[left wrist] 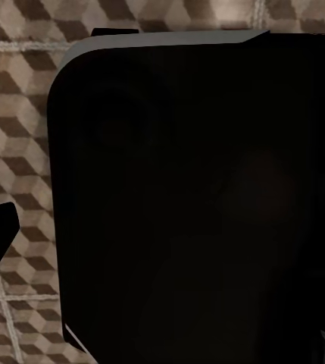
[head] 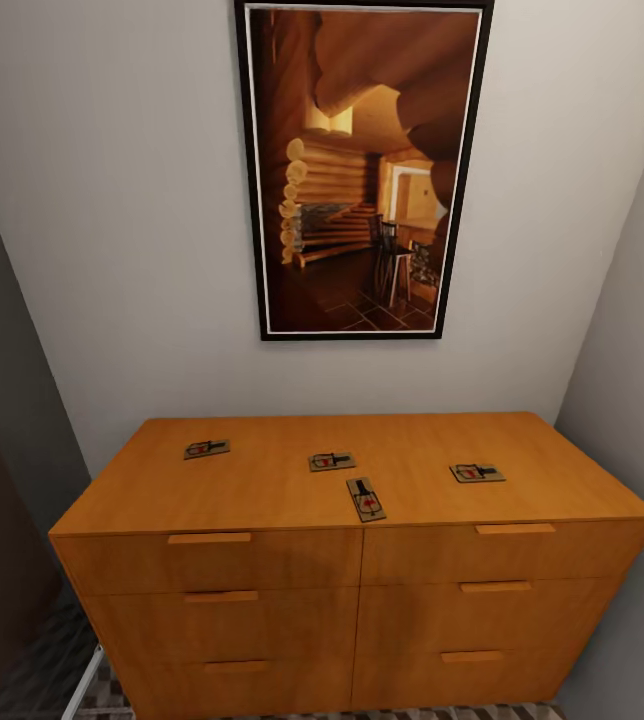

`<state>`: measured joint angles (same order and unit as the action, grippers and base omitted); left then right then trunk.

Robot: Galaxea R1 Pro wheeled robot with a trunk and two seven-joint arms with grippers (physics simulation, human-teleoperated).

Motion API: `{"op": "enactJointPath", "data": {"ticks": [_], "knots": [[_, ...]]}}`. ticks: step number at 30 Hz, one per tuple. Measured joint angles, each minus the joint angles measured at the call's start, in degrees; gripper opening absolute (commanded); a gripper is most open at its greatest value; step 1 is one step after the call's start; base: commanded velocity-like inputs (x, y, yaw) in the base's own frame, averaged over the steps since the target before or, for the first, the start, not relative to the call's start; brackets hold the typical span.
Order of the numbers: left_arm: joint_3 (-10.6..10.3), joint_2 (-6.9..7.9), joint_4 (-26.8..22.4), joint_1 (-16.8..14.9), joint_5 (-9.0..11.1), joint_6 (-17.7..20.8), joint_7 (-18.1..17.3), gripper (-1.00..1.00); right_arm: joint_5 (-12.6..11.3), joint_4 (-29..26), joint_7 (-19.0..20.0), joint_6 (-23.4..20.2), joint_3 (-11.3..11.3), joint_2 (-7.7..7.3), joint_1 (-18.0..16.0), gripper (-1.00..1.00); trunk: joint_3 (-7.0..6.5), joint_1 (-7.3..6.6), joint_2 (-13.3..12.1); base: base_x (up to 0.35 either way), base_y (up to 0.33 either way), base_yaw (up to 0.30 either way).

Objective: Take the four mousetraps from the cabinet in the bathroom and place them on the bathroom floor. Make sure all four end up on the same floor surface, and ensure that at least two of them are either under or directly next to the same bathroom sink.

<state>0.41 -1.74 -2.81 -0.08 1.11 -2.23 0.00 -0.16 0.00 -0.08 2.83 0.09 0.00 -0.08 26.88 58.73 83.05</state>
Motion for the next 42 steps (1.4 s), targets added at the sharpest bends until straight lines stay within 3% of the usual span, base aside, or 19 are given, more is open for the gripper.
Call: {"op": "enactJointPath", "data": {"ticks": [42], "knots": [[0.1,-0.19,0.0,0.0,-0.1,-0.1,-0.1,1.00,0.3,0.0,0.0,0.0,0.1,-0.04,0.0,1.00,0.00,0.00,0.0,0.000,0.000,0.000]]}}
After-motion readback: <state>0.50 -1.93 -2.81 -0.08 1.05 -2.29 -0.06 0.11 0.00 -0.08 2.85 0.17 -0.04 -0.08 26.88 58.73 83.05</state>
